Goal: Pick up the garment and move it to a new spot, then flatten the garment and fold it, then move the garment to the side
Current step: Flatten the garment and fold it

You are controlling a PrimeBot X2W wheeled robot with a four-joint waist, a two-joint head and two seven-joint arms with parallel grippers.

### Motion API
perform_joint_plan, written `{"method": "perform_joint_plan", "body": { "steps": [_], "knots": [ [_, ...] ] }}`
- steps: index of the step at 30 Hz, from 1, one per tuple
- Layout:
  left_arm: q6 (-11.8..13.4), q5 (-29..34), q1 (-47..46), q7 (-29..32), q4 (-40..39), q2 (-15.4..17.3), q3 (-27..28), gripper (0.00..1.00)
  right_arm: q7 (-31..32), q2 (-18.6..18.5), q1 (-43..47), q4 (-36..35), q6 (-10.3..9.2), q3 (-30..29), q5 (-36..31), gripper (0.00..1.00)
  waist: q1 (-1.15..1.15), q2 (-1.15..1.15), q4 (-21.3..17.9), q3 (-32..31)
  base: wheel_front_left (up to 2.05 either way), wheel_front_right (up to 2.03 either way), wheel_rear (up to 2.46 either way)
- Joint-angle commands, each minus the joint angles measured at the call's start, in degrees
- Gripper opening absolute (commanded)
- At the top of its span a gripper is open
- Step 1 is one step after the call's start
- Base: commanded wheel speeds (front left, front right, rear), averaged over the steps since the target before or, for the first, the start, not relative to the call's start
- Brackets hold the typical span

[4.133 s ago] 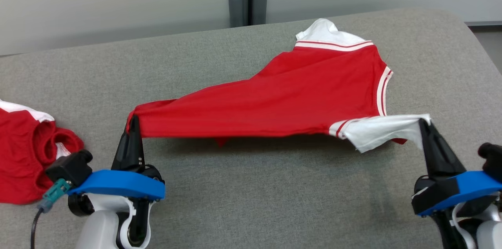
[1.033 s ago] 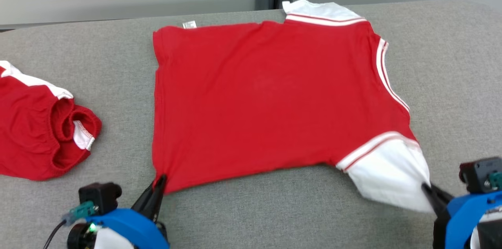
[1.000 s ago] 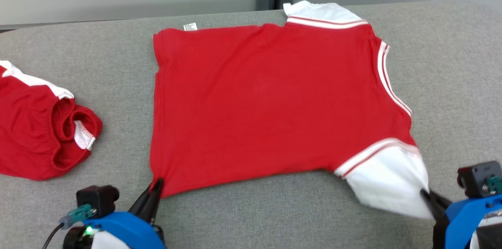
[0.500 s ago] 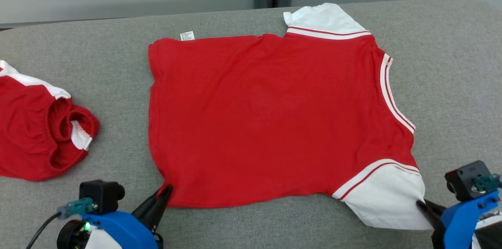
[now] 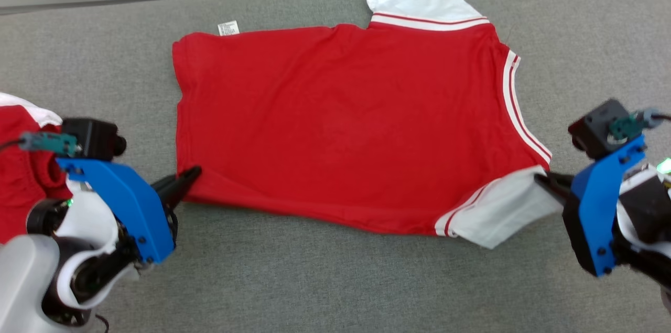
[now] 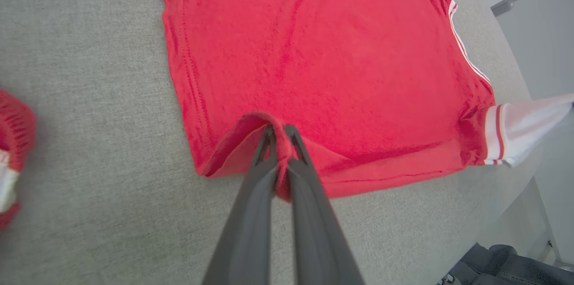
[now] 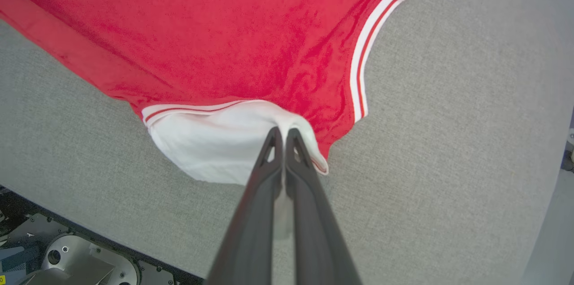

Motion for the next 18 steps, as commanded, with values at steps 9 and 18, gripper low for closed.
{"method": "perform_joint_plan", "body": {
  "steps": [9,18],
  "knots": [
    [1.56,-2.54,-6.05,3.27,2.10,-1.32,0.95,0.00,-6.84,-0.36,-12.02,8.63,0.01,3.67,3.98,0.00,-0.01,-0.01,0.11,3.29,0.00,0.00,0.00],
    [2.85,-3.65,-7.86,3.93,4.38,-2.68,1.21,0.00,-12.52,-2.37,-20.02,14.54,0.01,6.22,5.75,0.00,-0.01,-0.01,1.02,5.21,0.00,0.00,0.00]
  ]
}}
